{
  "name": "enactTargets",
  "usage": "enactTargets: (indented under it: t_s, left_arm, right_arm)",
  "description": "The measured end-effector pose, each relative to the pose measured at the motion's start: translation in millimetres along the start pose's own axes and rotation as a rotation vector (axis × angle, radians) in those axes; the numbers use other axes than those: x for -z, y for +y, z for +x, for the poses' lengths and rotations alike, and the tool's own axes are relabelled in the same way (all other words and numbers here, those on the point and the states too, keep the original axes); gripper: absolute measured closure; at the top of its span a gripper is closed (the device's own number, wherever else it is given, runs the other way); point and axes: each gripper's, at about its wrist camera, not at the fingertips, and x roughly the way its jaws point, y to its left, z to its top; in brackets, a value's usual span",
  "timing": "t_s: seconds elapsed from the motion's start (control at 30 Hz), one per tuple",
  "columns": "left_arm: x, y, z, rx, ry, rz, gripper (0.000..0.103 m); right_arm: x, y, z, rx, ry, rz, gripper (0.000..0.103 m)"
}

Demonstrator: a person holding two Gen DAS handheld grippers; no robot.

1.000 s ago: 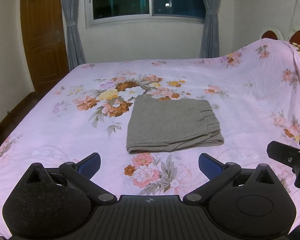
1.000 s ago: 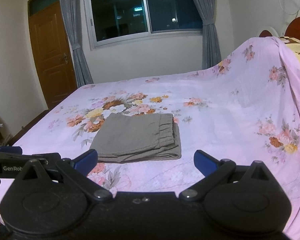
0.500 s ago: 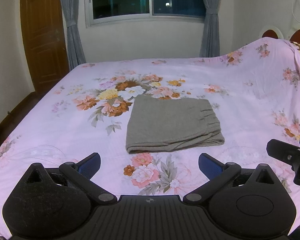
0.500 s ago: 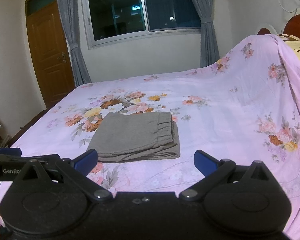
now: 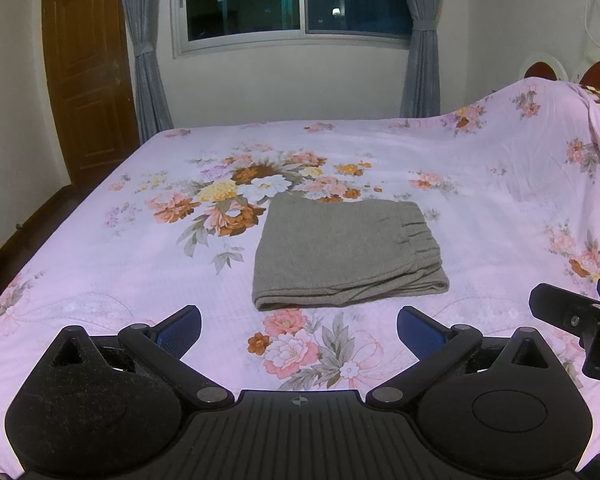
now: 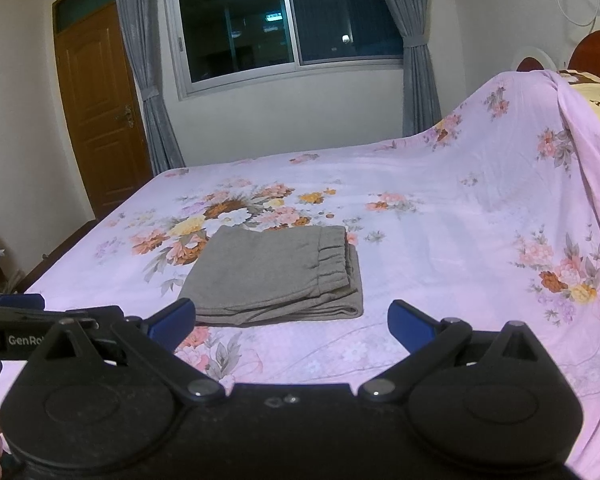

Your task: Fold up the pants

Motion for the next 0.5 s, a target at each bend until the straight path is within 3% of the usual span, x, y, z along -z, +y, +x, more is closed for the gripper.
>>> enactTargets:
  t_s: [0.33, 0.5]
  left_arm:
    - [-2.7, -1.2, -0.2, 0.022, -0.001, -0.008, 0.000]
    - [-4.5, -2.1, -3.5, 0.067, -0.050, -0.010, 0.000]
  right_arm:
    - [-0.8, 3.2, 0.2, -0.001, 0.000, -0.002, 0.000]
    - [-1.5, 5.2, 1.1, -0.003, 0.000, -0.007, 0.000]
